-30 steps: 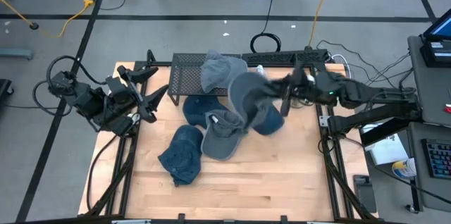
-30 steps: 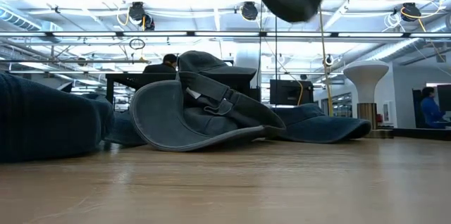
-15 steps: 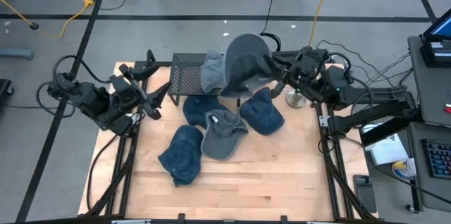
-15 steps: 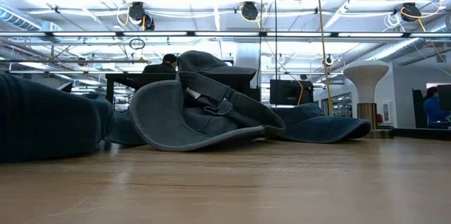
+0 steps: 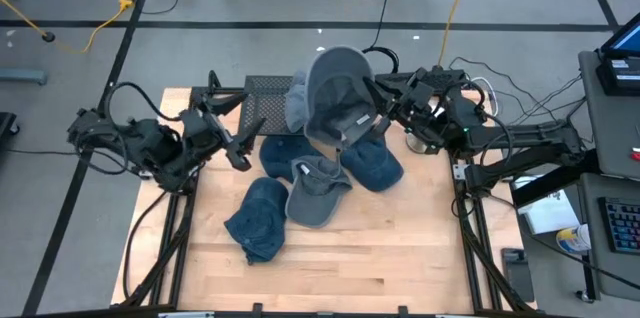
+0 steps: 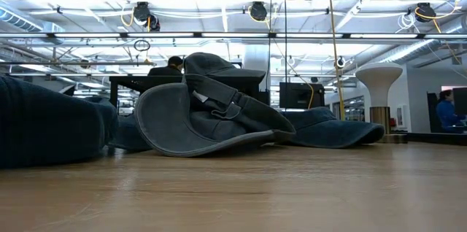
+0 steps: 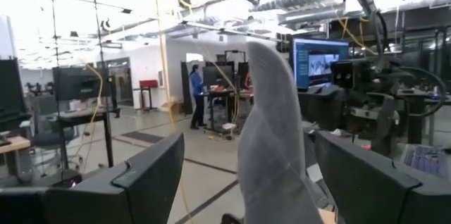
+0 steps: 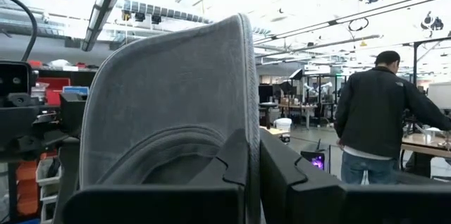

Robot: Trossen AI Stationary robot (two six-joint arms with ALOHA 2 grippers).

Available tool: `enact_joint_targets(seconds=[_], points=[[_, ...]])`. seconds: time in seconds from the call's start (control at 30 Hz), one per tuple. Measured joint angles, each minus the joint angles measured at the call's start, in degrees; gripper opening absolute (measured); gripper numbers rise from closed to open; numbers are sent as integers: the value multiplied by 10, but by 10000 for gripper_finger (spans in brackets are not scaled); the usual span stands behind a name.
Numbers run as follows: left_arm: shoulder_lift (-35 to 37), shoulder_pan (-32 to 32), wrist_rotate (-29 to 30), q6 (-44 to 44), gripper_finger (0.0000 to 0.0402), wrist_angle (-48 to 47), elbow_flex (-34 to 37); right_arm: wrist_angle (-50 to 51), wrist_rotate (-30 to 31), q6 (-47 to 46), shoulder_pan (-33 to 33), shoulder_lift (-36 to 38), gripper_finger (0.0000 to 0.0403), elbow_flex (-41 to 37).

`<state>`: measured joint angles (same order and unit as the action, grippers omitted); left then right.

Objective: Pick & Place hat
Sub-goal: Stack the right dark gray cap on top of the other dark gray cap on the shelf

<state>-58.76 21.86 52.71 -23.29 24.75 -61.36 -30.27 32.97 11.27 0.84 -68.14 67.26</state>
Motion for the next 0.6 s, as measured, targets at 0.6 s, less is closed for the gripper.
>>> enact_joint_targets(seconds=[0.6], points=[[-87, -94, -150, 93, 319, 60, 0, 1, 0, -1, 0, -13, 4, 0]])
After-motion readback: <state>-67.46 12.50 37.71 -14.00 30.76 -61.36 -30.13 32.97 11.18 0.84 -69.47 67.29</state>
